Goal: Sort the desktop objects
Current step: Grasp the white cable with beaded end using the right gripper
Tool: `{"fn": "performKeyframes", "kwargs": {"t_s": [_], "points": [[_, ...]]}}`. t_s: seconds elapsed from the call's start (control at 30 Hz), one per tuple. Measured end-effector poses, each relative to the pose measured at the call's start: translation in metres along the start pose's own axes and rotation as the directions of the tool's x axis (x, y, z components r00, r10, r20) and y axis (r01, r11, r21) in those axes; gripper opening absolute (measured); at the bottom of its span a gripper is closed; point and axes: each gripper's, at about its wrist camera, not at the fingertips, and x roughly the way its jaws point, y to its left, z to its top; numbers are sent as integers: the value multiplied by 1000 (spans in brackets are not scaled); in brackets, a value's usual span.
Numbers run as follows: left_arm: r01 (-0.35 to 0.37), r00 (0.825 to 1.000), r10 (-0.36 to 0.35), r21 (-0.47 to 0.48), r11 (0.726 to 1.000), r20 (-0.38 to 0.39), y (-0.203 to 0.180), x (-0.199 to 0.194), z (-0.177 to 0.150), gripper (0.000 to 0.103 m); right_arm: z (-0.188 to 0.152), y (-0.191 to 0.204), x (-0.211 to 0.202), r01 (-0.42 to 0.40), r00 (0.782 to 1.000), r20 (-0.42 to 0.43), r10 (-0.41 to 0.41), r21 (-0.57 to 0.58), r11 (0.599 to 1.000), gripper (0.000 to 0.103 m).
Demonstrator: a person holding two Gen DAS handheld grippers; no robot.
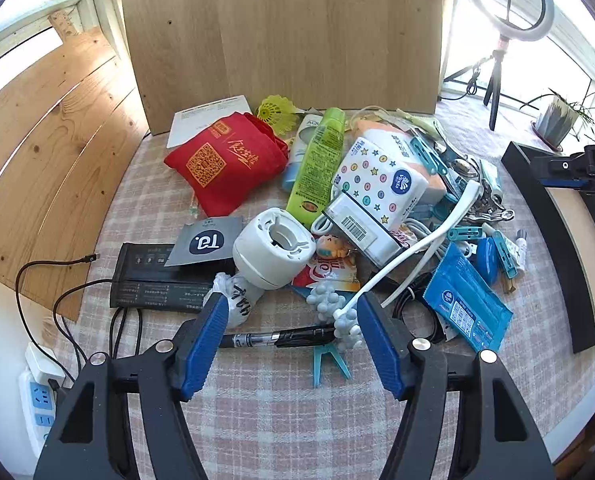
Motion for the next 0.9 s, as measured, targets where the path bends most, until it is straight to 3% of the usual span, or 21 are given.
{"fn": "performKeyframes", "kwargs": {"t_s": [0.17, 0.23, 0.27, 0.6, 0.7, 0.9], "points": [[26, 999, -25, 22, 999, -45, -9, 22, 6, 46, 5, 3, 52, -10, 994, -106, 17, 64, 998, 21], [32, 997, -29, 37, 999, -76, -12, 31, 7, 31, 6, 3, 68, 6, 990, -140, 7, 89, 996, 17], [33, 996, -29, 43, 999, -83, -13, 34, 7, 29, 6, 2, 75, 13, 988, -156, 3, 102, 995, 16], [103, 987, -94, 67, 992, -130, -16, 42, 9, 28, 12, 7, 96, -24, 976, -208, 60, 174, 985, 18], [116, 988, -107, 80, 990, -110, -21, 32, 10, 27, 14, 6, 97, -24, 974, -217, 69, 206, 978, 18], [155, 981, -134, 157, 975, -137, -30, 27, 10, 31, 11, 2, 100, -33, 968, -231, 96, 261, 965, 22]]}}
